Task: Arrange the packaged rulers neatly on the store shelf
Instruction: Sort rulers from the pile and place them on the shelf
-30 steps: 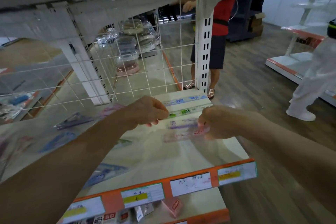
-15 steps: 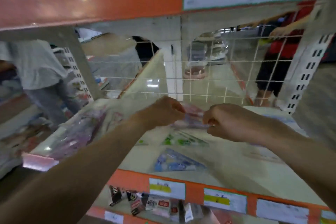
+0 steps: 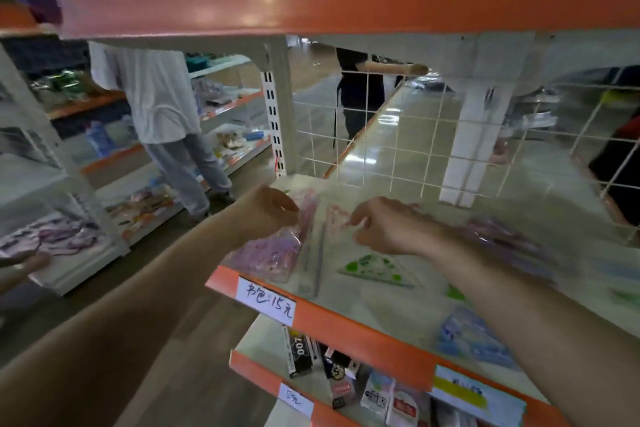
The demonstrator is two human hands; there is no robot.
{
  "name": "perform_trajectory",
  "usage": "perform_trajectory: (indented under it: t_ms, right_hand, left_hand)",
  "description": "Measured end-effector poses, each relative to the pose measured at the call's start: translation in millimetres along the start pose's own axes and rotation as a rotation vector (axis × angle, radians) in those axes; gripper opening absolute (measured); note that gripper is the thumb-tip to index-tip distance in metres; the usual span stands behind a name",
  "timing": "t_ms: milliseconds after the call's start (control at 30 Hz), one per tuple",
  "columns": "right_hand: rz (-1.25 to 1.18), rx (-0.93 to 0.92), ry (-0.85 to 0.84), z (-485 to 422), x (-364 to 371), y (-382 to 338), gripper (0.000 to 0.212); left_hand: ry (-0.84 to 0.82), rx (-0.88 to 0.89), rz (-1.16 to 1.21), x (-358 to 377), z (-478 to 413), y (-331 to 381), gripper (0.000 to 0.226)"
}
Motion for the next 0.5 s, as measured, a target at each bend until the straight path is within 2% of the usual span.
perform_trajectory:
  t_ms: [167,500]
  right_hand:
    - [0.078,0.106,-0.034,-28,25,-27,0.042]
    - [0.113,0.394,0.074,-82,54,-23,0.056]
  left_hand:
    - [-0.034,-0.006,-0.065,-8,-9,-29,0.022]
    - [-0.063,0.097,0.031,-3,-27,-52,0.028]
Point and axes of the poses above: each hand's wrist, its own z-axis away from the middle knuckle, its own x-axis out of the palm, y = z × x, the point moved 5 cm from there along -z, towards the middle knuckle, and after that the axes turned 10 degrees about x, right-handed, at the moved point
